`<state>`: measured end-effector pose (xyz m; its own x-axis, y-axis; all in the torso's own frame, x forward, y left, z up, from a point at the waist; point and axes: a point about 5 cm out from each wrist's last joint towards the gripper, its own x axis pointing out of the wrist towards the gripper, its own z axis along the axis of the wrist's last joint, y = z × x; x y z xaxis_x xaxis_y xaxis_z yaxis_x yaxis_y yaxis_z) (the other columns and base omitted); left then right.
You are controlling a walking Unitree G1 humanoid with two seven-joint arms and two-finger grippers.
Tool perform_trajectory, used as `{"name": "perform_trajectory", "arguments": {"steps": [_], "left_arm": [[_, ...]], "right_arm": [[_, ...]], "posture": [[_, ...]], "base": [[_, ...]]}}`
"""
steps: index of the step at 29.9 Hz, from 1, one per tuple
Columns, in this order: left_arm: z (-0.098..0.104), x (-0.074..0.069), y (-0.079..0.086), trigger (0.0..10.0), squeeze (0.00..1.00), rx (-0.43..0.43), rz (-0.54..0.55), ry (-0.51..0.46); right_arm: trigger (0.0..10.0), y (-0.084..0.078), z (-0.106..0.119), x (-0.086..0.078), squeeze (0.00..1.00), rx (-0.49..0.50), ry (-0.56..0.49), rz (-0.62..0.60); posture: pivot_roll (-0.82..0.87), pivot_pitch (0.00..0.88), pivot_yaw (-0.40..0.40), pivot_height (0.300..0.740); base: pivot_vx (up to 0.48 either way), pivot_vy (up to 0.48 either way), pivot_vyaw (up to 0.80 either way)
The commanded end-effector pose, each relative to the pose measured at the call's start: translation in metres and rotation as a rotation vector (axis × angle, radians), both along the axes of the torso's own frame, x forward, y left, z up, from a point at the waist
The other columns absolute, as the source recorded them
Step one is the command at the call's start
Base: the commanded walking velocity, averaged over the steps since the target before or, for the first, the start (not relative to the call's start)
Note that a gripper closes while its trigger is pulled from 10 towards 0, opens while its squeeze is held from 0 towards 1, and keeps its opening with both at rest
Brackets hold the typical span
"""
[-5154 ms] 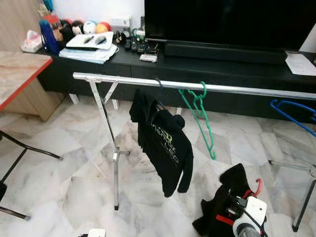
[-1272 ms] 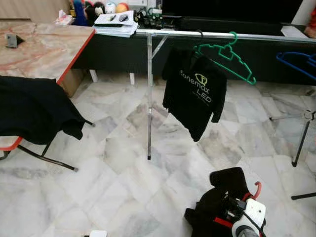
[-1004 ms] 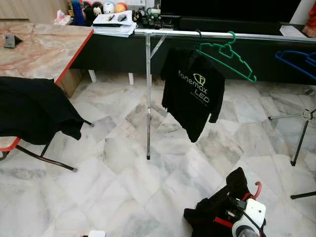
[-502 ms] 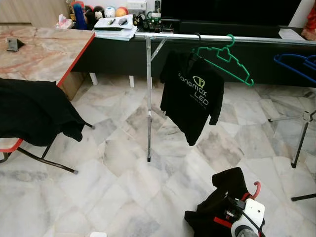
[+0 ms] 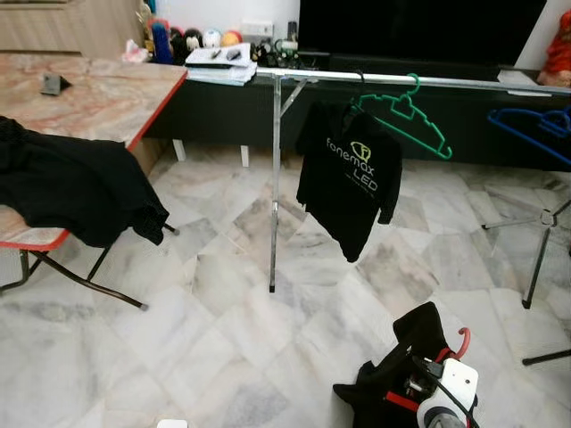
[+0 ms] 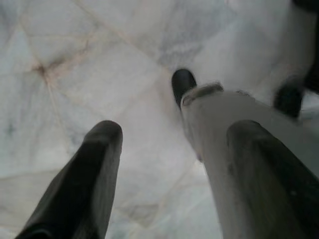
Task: Hang hanger
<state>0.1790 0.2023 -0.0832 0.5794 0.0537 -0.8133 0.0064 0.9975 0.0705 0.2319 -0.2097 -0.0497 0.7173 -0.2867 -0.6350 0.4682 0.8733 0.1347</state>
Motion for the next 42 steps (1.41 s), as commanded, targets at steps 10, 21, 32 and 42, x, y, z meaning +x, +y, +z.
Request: {"name": "perform_trajectory", "arguments": {"steps": [10,21,32,42], "left_arm": [[-0.009,-0.019,-0.002,10.0,0.0,-0.004,-0.007,0.062],[0.0,0.002,-0.005,10.0,0.0,0.005,-0.029,-0.005],[0.034,0.052,0.008,10.0,0.0,0.044,-0.113,-0.21],[0.085,0.105,0.001,10.0,0.0,0.086,-0.283,-0.519]], "right_arm": [[10.0,-0.005,0.009,0.011,0.0,-0.006,-0.045,-0.011],[10.0,0.002,0.029,0.038,0.0,-0.033,-0.135,0.072],[10.0,0.013,0.055,0.07,0.0,-0.144,-0.182,0.306],[10.0,0.036,0.082,0.096,0.0,-0.254,-0.148,0.83]], "posture": [[0.04,0.152,-0.019,0.74],[0.04,0.168,-0.026,0.74],[0.04,0.172,-0.031,0.74],[0.05,0.162,-0.044,0.74]], "base": [[-0.23,0.0,0.0],[0.0,0.0,0.0],[0.0,0.0,0.0],[0.0,0.0,0.0]]}}
